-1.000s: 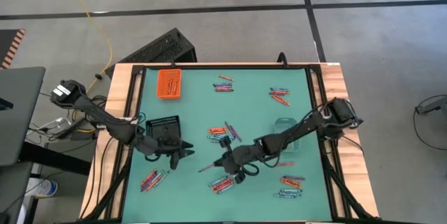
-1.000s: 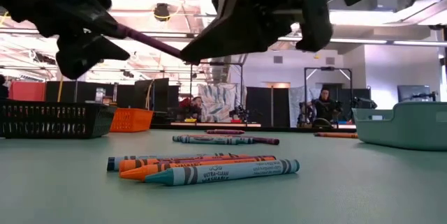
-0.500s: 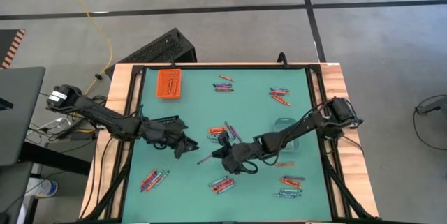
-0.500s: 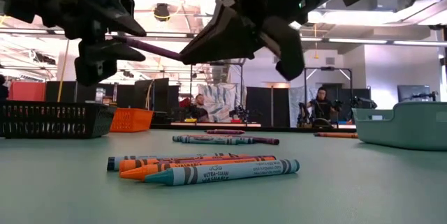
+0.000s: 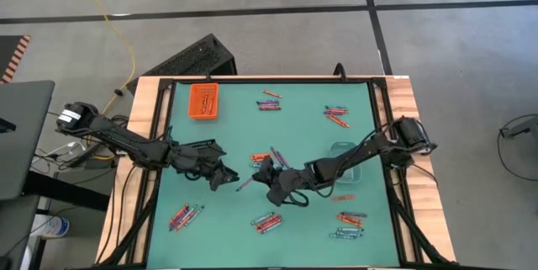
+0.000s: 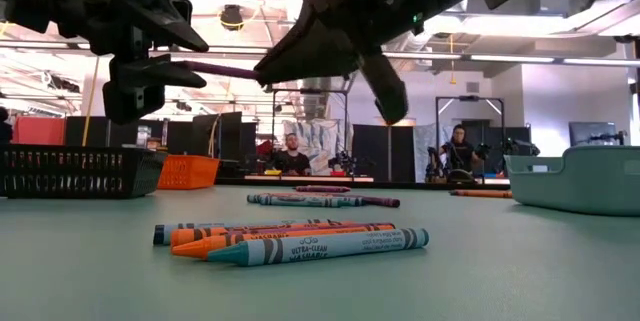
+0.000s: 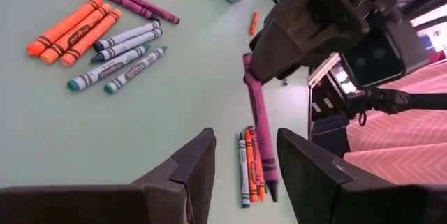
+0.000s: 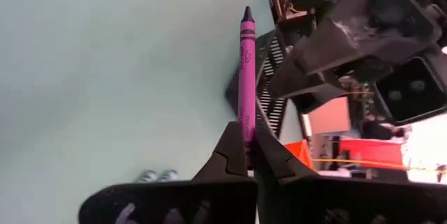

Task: Sort crayons
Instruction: Put the violet crayon into the black bin

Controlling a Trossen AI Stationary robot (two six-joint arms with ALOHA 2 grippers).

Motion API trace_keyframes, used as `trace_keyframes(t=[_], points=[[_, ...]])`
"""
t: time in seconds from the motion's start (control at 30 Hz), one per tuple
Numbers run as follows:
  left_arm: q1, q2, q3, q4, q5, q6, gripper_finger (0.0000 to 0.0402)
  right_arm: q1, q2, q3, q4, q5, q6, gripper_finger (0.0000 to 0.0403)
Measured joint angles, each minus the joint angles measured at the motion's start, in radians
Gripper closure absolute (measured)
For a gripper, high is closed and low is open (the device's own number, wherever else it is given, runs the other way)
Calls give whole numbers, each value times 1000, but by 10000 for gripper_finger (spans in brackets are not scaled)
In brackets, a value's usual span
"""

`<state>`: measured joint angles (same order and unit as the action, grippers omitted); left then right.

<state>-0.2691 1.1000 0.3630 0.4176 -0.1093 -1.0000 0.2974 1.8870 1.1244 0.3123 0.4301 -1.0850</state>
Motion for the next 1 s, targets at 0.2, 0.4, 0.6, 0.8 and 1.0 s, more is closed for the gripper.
trace_keyframes(t=[0.2,0.4,0.6,0.8,1.0], points=[[0,0,0,0,0,8,260,-27,0,0,43,-12,-46,401],[0,0,0,0,-1,9,261,-40,0,0,45,-46,-52,401],[0,0,0,3,-2,9,261,-60,0,0,71,-87,-53,401],[0,0,1,43,1,25,261,-72,0,11,83,-146,-52,401],[9,0,1,52,26,31,261,-70,32,54,75,-176,-58,401]])
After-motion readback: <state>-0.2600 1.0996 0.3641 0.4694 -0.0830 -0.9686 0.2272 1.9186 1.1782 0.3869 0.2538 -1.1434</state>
